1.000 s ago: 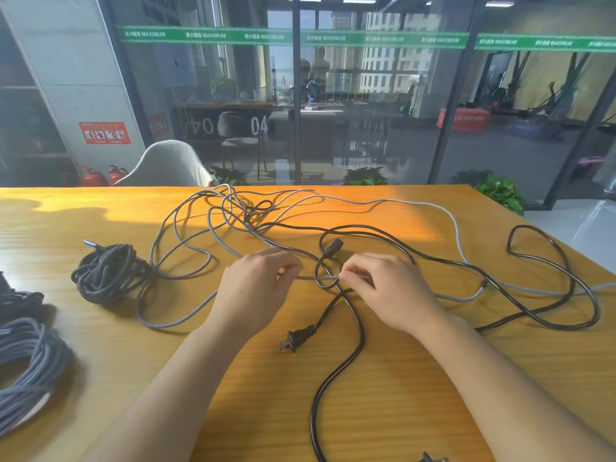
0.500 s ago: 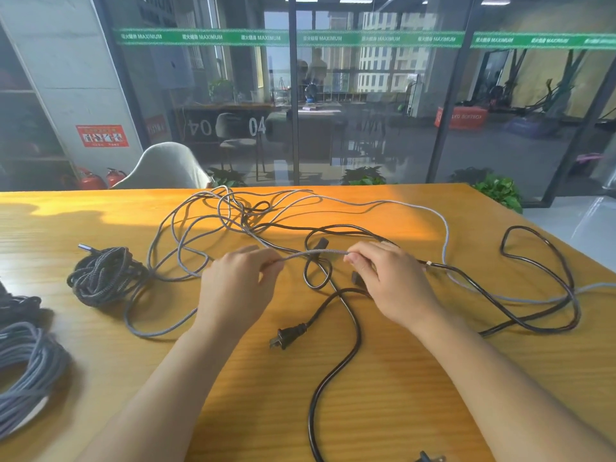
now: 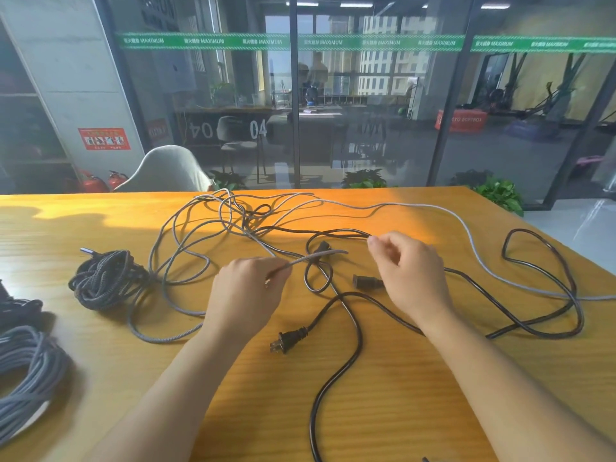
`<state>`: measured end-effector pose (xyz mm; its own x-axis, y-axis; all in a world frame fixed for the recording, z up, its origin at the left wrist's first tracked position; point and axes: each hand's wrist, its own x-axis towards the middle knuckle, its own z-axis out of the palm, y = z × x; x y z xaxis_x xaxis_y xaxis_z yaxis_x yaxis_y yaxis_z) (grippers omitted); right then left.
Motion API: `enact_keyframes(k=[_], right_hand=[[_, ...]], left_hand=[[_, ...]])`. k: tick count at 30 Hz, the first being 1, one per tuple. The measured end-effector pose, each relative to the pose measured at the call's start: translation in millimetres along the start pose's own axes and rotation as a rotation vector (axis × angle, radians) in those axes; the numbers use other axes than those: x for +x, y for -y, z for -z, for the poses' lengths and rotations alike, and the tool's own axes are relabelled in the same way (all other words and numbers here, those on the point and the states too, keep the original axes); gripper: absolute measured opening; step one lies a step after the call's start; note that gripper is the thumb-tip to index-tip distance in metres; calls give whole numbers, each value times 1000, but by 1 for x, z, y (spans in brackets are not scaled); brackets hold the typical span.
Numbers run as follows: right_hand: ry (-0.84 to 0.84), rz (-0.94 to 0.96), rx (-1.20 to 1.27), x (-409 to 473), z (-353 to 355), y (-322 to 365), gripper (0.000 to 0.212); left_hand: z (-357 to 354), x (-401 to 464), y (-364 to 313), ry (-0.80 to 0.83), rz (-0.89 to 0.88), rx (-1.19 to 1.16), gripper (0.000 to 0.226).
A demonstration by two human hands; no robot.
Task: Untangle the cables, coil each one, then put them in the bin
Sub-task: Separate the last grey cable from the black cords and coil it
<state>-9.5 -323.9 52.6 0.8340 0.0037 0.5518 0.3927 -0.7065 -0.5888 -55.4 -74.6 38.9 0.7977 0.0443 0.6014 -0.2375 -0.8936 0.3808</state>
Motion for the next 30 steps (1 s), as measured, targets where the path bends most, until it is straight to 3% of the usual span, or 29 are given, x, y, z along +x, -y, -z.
enact_keyframes(k=[2, 4, 10, 14, 16, 21, 24, 30], right_hand=[[257, -194, 113, 0, -2, 4, 44], [380, -317, 301, -4, -7, 9, 44], [251, -495, 880, -6, -7, 21, 30], [267, -477, 1215, -5, -2, 28, 21], [304, -389, 1194, -7, 0, 32, 21], [396, 8, 875, -23, -4, 45, 25], [480, 44, 824, -29, -11, 51, 25], [694, 27, 836, -34, -17, 50, 27]], left_hand=[[-3, -2, -7, 37, -22, -37, 16], [-6, -5, -13, 93, -61, -97, 15], [-12, -12, -25, 288, -194, -192, 15], [-8, -12, -32, 364, -64, -380, 33], [-3, -8, -34, 305, 79, -559, 40], [14, 4, -36, 154, 394, -1012, 50], [18, 7, -33, 121, 441, -1213, 56], [23, 8, -38, 133, 456, -1388, 58]])
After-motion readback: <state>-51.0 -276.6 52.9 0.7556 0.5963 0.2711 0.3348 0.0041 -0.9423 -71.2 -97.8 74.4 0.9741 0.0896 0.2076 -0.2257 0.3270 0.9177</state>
